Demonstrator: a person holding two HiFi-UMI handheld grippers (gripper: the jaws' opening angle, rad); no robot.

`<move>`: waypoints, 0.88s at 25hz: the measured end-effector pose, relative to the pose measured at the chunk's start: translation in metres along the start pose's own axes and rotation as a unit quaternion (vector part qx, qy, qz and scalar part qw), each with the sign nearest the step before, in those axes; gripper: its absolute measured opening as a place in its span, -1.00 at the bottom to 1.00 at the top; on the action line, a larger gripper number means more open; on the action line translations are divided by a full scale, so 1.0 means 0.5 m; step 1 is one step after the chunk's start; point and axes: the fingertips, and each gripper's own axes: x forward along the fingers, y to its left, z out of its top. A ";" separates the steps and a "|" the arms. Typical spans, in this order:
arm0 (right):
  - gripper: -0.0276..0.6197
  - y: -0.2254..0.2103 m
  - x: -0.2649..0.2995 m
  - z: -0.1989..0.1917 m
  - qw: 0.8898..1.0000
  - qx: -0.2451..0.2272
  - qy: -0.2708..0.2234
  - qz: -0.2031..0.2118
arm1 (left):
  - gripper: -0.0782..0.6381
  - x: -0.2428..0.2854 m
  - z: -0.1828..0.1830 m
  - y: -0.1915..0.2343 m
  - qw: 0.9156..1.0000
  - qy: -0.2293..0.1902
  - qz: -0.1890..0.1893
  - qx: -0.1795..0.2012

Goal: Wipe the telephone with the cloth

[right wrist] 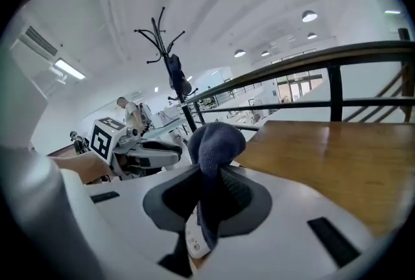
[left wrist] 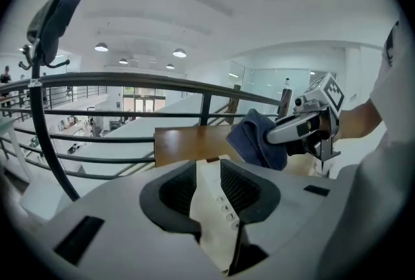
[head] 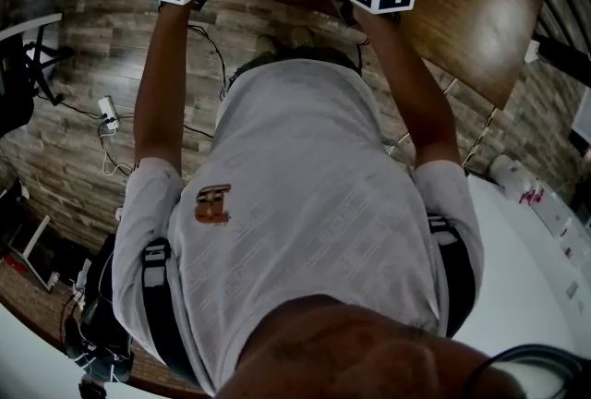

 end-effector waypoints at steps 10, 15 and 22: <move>-0.69 0.055 -0.039 0.164 0.988 -0.084 -0.124 0.047 | -0.64 -0.075 0.173 -0.040 0.985 -0.171 0.011 0.028; -0.69 0.103 -0.086 0.218 0.971 -0.119 -0.190 0.079 | -0.69 -0.120 0.243 -0.074 0.970 -0.240 0.022 0.042; -0.69 0.153 -0.136 0.251 0.948 -0.154 -0.253 0.117 | -0.72 -0.162 0.295 -0.107 0.953 -0.297 0.044 0.047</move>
